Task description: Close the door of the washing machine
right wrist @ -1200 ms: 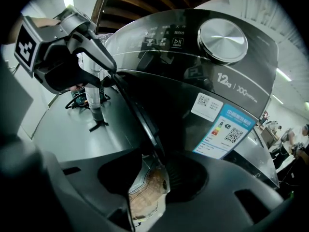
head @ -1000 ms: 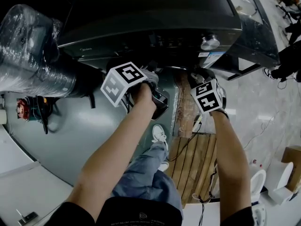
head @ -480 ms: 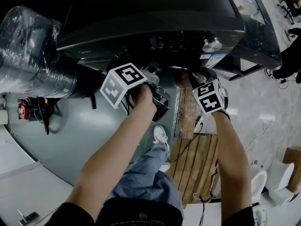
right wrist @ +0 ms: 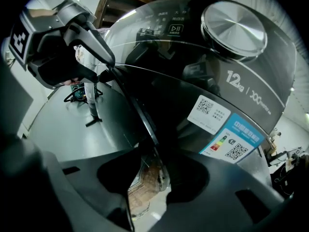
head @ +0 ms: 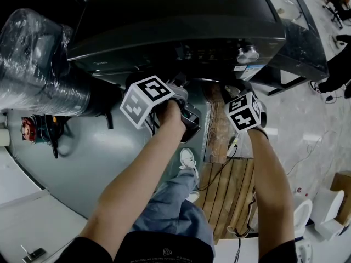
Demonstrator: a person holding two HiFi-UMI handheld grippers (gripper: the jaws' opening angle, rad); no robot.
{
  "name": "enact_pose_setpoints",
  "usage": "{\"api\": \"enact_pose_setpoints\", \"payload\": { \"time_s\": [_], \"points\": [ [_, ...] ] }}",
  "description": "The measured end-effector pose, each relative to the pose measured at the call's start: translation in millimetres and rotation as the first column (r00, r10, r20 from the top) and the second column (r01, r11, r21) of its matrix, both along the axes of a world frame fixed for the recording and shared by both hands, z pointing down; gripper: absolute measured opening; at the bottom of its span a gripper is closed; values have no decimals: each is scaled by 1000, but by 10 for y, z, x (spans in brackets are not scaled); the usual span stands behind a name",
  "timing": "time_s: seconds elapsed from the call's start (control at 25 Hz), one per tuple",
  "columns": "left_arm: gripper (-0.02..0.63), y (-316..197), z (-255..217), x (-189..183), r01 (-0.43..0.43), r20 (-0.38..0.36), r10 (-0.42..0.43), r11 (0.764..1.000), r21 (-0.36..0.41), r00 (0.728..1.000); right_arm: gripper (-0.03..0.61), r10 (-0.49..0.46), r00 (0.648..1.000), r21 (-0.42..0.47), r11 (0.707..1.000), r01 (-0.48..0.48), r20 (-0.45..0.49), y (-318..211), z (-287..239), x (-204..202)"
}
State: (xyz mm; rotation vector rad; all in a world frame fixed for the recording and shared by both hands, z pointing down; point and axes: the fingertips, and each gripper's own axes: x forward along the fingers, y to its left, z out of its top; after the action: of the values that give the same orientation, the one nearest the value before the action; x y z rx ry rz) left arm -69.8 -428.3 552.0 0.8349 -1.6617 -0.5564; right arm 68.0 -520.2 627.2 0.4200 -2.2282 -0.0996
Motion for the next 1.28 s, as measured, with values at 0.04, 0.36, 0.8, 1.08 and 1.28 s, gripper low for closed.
{"api": "enact_pose_setpoints", "payload": {
  "time_s": [0.04, 0.36, 0.8, 1.08, 1.28],
  "points": [
    [227, -20, 20, 3, -3, -14, 3, 1000, 8, 1000, 167, 1, 1000, 1, 1000, -1, -8, -15, 5, -3],
    [229, -6, 4, -1, 5, -21, -4, 1000, 5, 1000, 169, -14, 1000, 18, 1000, 14, -10, -22, -1, -10],
    [230, 1, 12, 2, -58, -64, 58, 998, -4, 996, 167, 55, 998, -4, 998, -55, -27, 56, -103, 51],
    [202, 153, -58, 145, -178, -44, 177, 984, -18, 983, 160, 101, 995, -20, 995, -101, 15, 235, -377, 137],
    [190, 408, -212, 165, -226, 8, 226, 974, -16, 974, 137, 138, 989, -34, 990, -136, 53, 477, -626, 191]
  ]
}}
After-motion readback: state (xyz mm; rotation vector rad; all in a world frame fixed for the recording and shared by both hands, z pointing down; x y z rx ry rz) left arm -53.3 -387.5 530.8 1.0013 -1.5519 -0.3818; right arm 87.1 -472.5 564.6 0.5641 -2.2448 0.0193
